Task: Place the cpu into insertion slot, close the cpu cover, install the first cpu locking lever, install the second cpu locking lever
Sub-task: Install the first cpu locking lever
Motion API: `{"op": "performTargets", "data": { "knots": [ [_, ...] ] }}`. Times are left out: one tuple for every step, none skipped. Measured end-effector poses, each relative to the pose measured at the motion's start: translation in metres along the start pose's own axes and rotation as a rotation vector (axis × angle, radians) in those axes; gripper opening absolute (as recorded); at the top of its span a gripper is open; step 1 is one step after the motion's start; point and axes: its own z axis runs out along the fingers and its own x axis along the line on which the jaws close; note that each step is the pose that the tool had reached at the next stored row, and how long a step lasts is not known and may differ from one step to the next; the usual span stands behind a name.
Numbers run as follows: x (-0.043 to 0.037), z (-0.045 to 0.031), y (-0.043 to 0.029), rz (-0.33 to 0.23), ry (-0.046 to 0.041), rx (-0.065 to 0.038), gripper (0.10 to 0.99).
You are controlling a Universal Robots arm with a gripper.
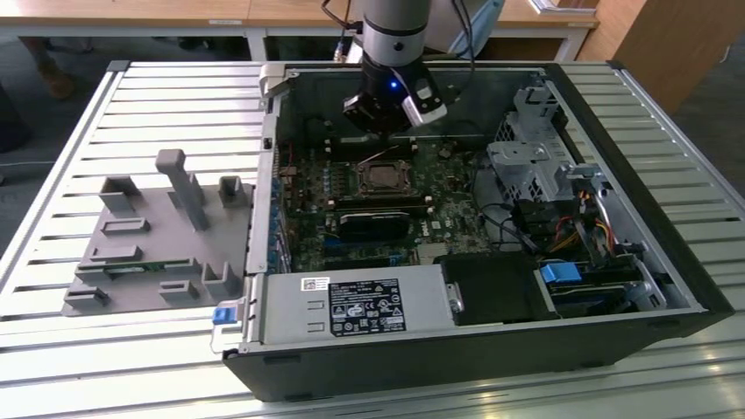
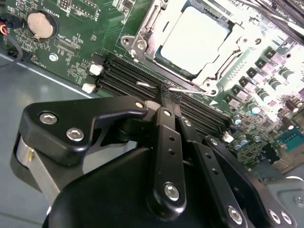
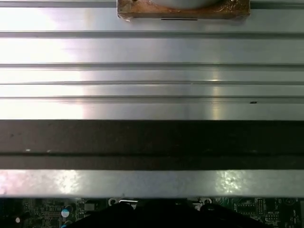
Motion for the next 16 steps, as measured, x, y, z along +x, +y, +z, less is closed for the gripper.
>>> {"op": "performTargets", "data": {
  "knots": [
    [-0.0007,0.0003,0.0,0.0,0.0,0.0,0.118],
    [-0.0016,0.0006,0.0003,0.0,0.0001,0.0,0.118],
    [-0.0026,0.0012,0.0004,0.0,0.0,0.0,0.118],
    [-0.0039,0.0017,0.0004,0.0,0.0,0.0,0.118],
    [-0.0054,0.0022,0.0004,0.0,0.0,0.0,0.118],
    [-0.0068,0.0028,0.0004,0.0,0.0,0.0,0.118],
    [-0.0082,0.0032,0.0004,0.0,0.0,0.0,0.118],
    [-0.0094,0.0038,0.0004,0.0,0.0,0.0,0.118],
    [-0.01,0.0044,0.0003,0.0,0.0001,0.0,0.118],
    [-0.0104,0.0051,0.0002,0.0,0.0,0.0,0.118],
    [-0.0107,0.006,0.0001,0.0,0.0,0.0,0.118],
    [-0.0109,0.0069,0.0001,0.0,0.0,0.0,0.118],
    [-0.0112,0.0078,0.0,0.0,0.0,0.0,0.118],
    [-0.0116,0.0089,-0.0001,0.0,0.0,0.0,0.118],
    [-0.0124,0.01,-0.0001,0.0,0.0,0.001,0.118],
    [-0.0133,0.011,-0.0001,0.0,0.0001,0.001,0.118]
  ]
}}
